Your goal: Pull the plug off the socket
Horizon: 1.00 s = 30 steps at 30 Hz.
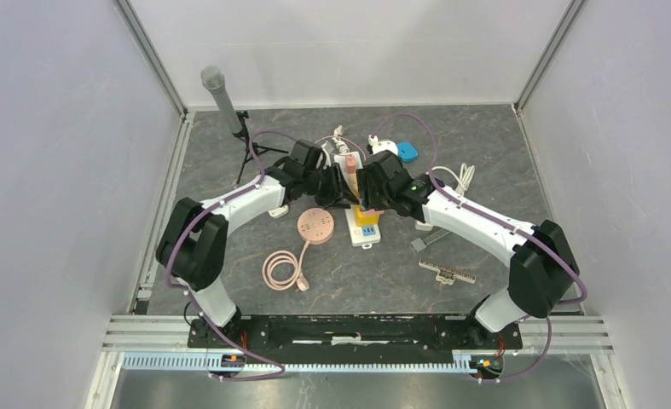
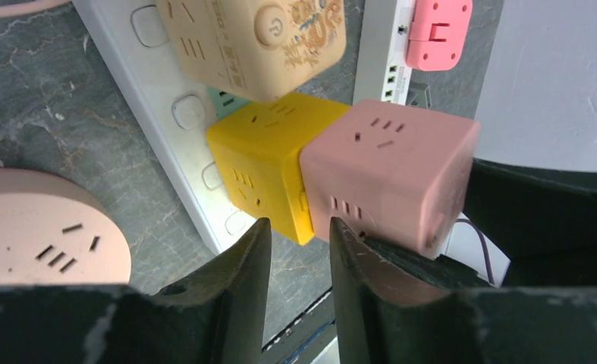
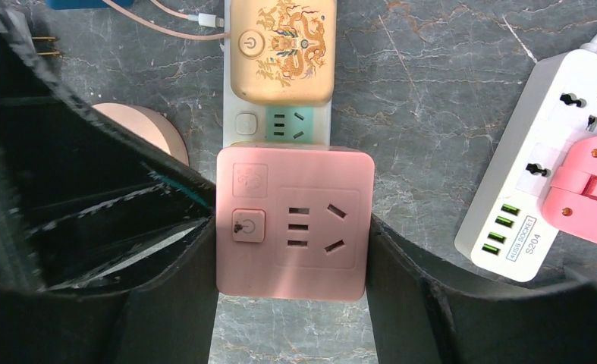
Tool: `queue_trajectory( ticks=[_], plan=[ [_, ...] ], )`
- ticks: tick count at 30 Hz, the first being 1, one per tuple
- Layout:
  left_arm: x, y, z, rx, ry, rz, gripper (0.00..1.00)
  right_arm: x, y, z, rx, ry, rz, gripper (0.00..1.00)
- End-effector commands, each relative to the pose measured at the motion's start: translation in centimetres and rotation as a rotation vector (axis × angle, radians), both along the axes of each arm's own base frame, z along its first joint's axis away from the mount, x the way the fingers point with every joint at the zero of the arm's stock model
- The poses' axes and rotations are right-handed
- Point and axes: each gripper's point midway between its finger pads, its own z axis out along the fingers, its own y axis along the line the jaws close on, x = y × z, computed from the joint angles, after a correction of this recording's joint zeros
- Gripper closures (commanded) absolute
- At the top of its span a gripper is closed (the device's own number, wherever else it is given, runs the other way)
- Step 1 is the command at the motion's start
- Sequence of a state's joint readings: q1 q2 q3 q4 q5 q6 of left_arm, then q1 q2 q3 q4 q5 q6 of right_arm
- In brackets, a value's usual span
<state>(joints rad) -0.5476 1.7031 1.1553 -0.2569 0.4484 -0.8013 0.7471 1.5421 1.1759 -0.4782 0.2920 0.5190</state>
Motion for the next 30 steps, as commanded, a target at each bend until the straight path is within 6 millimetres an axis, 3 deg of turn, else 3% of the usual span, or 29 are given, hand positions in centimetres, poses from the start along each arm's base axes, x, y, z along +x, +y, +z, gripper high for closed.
queue_trajectory(
  ticks=[1,7,12,21,23,26,30],
  plan=[
    [0.6,-1.1,-0.7,-0.014,-0.056,-0.042,0.60,-0.2,1.0,-0.3,0.028,0.026,-0.005,1.00],
    [-0.3,-0.6,-3.2,0.037,-0.031,-0.055,0.61,0.3,1.8,0.7,0.056,0.009,0.011,1.00],
    [-1.4,1.0,-6.6,0.135,0.019,-0.064,0.65,0.6,2.5,1.7,0.076,-0.003,0.033,1.00],
    [-2.6,3.0,-9.2,0.242,0.077,-0.044,0.72,2.2,4.3,6.2,0.167,-0.095,0.066,1.00],
    [-2.9,3.3,-9.5,0.261,0.092,-0.048,0.74,1.9,5.7,6.2,0.260,-0.056,0.125,1.00],
    [-3.1,3.6,-10.1,0.286,0.105,-0.062,0.76,1.9,6.3,6.0,0.230,-0.040,0.153,1.00],
    [-3.4,3.9,-10.6,0.300,0.125,-0.059,0.78,2.1,4.8,5.3,0.040,-0.095,0.116,1.00]
  ],
)
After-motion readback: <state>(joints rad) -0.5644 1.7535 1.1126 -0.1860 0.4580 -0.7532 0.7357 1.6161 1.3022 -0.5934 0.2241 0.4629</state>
